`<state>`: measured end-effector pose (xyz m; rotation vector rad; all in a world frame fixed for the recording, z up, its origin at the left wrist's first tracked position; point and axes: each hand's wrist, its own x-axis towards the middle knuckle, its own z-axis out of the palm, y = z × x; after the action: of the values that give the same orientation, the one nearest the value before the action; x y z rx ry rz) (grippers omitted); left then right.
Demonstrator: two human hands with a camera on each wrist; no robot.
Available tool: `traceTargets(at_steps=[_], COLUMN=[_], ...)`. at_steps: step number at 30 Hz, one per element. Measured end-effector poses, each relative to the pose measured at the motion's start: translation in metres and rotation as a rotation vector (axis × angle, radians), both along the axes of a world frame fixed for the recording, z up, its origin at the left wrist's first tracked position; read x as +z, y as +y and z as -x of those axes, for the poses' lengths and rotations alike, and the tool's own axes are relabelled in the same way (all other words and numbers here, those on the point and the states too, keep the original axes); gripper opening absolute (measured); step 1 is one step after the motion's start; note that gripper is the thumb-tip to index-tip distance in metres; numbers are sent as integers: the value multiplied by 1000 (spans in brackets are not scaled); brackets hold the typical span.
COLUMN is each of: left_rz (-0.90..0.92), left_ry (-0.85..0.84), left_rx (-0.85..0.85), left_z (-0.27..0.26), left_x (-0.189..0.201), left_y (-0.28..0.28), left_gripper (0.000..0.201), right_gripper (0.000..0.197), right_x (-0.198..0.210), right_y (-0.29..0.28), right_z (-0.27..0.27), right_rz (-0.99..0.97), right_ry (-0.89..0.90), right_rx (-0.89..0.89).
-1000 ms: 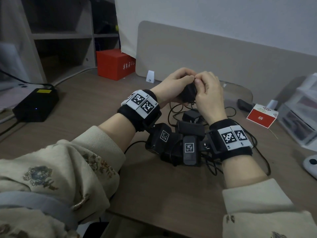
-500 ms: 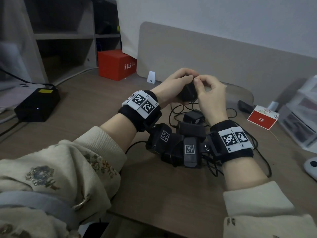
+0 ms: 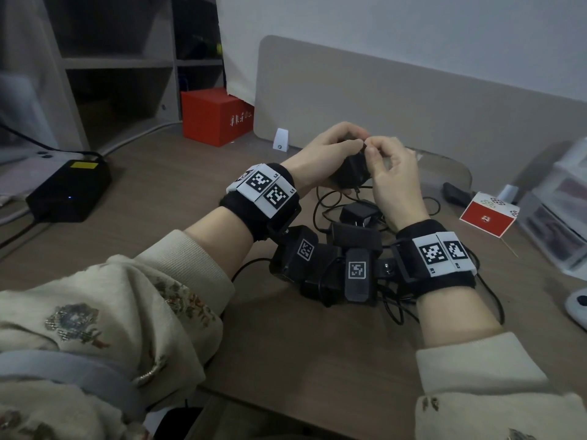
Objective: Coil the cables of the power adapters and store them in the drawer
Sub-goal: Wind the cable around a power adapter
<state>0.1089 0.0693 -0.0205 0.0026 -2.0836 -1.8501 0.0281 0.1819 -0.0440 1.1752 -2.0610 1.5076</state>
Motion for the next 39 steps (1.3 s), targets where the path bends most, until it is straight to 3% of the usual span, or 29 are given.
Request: traceTargets(at_steps=[6,10,12,15,18,23,29,39], left_rz=[2,-49,-84,-113,-118,-113,-114,-110], left_ry=[8,41,56,87,103,114,89,53], left_rx=[-16,-5,14,43,63,95,46,-15], left_z=[0,0,0,0,1,0,-1,-2], left_x=[-2,-1,0,1,3,3,4,3], left_y=[1,2,2,2,3,1,4,3], left_gripper=[21,15,11,14,16,18,14,13], right_gripper=[28,12,7,17,21,7,15,15], right_x=[2,4,7,8,8,9,8,4], right_y=[4,3,0,-3,-3,-1,-1,-1], right_z=[0,-5,-8,-8,-9,-11,-14,-12], right_rz=[29,130,186,186,134,47,-65,-72], right_ry=[-117,-124,-92,-45,44,166,330,339], right_rx=[85,39,-26,-128,-214,-218,-392,-383])
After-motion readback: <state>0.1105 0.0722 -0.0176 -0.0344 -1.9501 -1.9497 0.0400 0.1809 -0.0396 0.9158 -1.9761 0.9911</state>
